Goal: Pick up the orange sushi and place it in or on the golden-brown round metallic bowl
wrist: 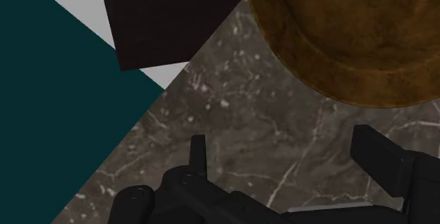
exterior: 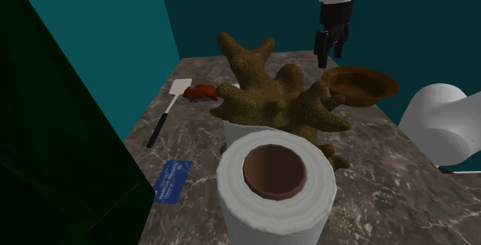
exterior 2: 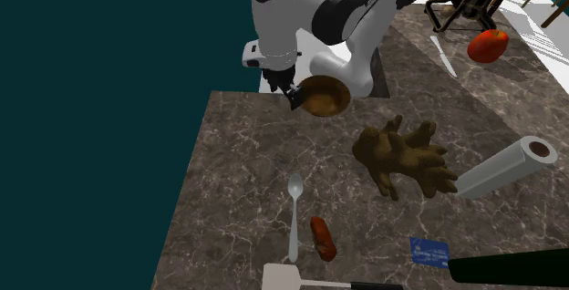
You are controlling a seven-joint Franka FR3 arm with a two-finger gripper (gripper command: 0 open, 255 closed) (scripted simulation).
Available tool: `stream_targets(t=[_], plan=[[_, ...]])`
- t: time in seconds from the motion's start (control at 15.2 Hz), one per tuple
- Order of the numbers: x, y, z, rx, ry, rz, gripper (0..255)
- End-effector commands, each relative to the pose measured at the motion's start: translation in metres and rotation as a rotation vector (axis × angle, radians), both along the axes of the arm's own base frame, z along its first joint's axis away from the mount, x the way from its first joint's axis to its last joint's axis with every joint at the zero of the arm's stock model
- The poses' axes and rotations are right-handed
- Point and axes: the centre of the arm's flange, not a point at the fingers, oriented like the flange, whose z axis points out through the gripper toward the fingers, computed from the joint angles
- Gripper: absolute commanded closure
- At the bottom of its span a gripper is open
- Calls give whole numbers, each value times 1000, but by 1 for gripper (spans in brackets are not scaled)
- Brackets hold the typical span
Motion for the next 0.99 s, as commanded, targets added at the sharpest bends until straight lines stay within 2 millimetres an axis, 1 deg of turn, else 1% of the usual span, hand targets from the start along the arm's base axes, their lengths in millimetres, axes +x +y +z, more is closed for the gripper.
stream_targets(t=[0.0,0.46,0.92], plan=[[0,0,0,0,0,0,0],[63,68,7,-20,-27,121,0],[116,143,14,-39,-54,243,0]])
